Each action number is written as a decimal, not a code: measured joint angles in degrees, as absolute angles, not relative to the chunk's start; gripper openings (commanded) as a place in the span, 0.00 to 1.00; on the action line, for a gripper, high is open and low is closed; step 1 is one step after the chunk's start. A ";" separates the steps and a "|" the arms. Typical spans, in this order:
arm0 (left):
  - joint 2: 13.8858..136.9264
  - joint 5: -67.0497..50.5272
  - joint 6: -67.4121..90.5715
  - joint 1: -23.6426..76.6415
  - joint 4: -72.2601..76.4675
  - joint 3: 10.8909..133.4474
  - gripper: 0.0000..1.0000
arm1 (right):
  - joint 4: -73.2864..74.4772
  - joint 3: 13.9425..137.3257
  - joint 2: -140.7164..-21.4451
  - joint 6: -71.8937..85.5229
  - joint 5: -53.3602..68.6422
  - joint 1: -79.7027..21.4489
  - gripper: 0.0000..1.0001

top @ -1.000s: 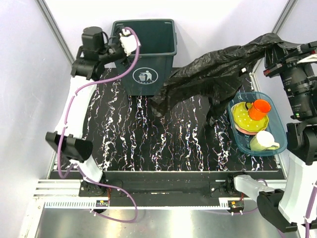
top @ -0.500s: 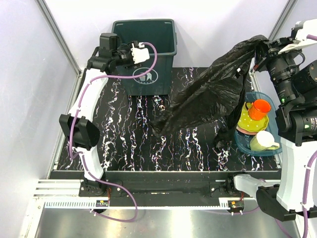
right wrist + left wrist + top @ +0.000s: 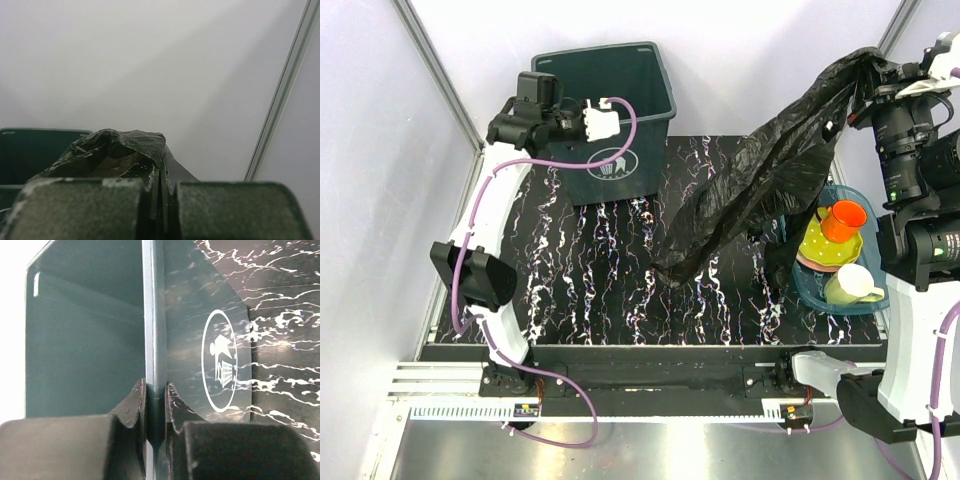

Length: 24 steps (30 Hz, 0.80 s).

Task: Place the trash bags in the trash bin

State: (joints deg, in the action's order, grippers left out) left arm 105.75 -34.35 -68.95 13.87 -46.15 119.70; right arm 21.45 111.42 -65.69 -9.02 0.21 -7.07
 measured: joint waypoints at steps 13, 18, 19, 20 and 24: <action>85.38 -34.44 -66.39 26.85 -57.41 105.27 0.00 | 13.19 117.75 -70.22 -10.76 -0.86 -7.07 0.00; 74.72 -35.62 -63.77 33.54 -57.95 95.77 0.00 | 10.92 126.50 -74.24 -10.55 0.32 -7.07 0.00; 72.51 -35.64 -63.51 34.83 -58.04 93.51 0.00 | 10.39 128.35 -75.09 -10.44 1.08 -7.07 0.00; 71.16 -35.55 -63.13 35.66 -58.43 92.16 0.00 | 10.07 129.80 -75.70 -10.22 1.58 -7.07 0.00; 69.06 -34.41 -62.37 37.93 -58.52 89.69 0.09 | 9.06 133.69 -77.47 -8.75 4.32 -7.07 0.00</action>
